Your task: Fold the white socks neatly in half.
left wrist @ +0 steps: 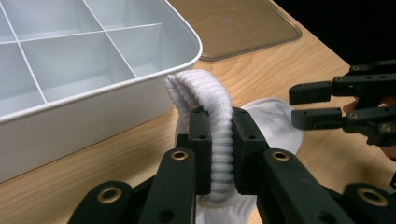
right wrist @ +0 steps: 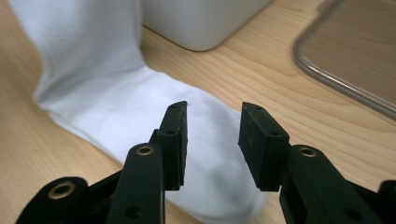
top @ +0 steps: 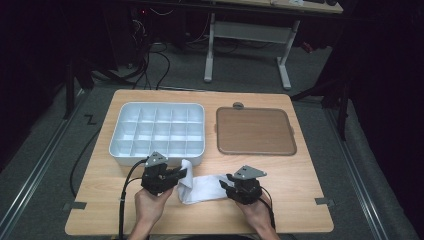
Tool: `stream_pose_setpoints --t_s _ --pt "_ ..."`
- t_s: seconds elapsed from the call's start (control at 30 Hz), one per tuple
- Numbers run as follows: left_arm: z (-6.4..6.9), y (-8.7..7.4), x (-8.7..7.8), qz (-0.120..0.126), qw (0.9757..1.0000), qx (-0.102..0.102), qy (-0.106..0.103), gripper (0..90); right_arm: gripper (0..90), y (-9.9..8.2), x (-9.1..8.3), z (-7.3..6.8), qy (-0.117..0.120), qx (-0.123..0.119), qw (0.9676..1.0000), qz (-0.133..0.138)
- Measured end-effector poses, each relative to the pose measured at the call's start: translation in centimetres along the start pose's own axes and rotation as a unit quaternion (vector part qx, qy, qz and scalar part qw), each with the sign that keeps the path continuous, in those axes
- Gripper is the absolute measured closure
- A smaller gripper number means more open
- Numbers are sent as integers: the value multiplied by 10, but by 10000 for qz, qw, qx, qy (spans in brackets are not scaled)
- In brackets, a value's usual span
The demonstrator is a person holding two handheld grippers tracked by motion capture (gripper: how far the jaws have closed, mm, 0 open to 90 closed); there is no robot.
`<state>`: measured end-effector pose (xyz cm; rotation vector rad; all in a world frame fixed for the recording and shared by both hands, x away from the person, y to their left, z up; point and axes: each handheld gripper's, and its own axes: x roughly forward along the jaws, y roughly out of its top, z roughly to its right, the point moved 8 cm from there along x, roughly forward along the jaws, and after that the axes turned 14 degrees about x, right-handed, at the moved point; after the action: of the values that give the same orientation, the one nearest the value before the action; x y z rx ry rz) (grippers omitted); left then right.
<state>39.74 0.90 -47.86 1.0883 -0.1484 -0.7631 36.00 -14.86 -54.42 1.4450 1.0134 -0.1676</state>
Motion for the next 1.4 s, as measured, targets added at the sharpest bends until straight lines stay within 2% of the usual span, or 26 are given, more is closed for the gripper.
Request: stream_pose_setpoints --t_s 0.03,0.27,0.47,0.6,0.8,1.4 --pt "0 0 0 -2 10000 1 1 803 624 -1 -3 9 -86 83 9999 16" --pt "0 0 0 -11 10000 14 -7 803 607 -11 -3 27 -261 295 9992 -109" --pt "3 0 0 -18 10000 25 -26 803 630 -21 2 35 -186 473 9983 -295" --pt "5 0 1 -32 10000 53 -53 803 700 -25 7 35 -66 541 9977 -394" --pt "9 -2 2 -66 9999 116 -90 803 780 -28 10 31 46 475 9980 -418" --pt "28 -19 16 -347 9988 232 -270 802 804 -27 19 14 217 476 9974 -489"
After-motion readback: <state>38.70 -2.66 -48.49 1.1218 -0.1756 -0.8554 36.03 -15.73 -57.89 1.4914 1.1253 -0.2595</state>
